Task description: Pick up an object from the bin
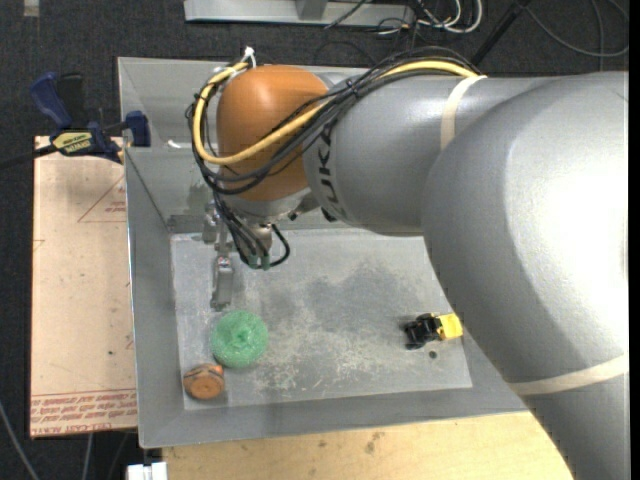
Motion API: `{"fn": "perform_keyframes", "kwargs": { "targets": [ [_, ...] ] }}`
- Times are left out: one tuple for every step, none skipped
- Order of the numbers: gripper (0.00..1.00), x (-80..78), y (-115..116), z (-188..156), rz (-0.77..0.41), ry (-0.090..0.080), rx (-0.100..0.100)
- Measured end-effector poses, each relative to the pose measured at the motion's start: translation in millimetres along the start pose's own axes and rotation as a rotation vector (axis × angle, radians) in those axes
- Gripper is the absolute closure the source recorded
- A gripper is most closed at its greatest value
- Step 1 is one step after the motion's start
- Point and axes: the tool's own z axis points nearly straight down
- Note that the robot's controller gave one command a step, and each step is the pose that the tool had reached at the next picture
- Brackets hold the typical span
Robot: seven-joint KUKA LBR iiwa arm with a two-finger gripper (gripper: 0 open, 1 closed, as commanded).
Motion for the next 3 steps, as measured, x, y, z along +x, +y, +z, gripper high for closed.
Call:
{"fn": "perform_keyframes", "kwargs": {
  "targets": [
    [0.00,20.2,-19,31,-0.083,0.010,0.004],
    [0.00,39.9,-29,49,-0.048,0.004,0.001],
    [0.00,63.5,-58,59,-0.085,0.002,-0.001]
  ]
}}
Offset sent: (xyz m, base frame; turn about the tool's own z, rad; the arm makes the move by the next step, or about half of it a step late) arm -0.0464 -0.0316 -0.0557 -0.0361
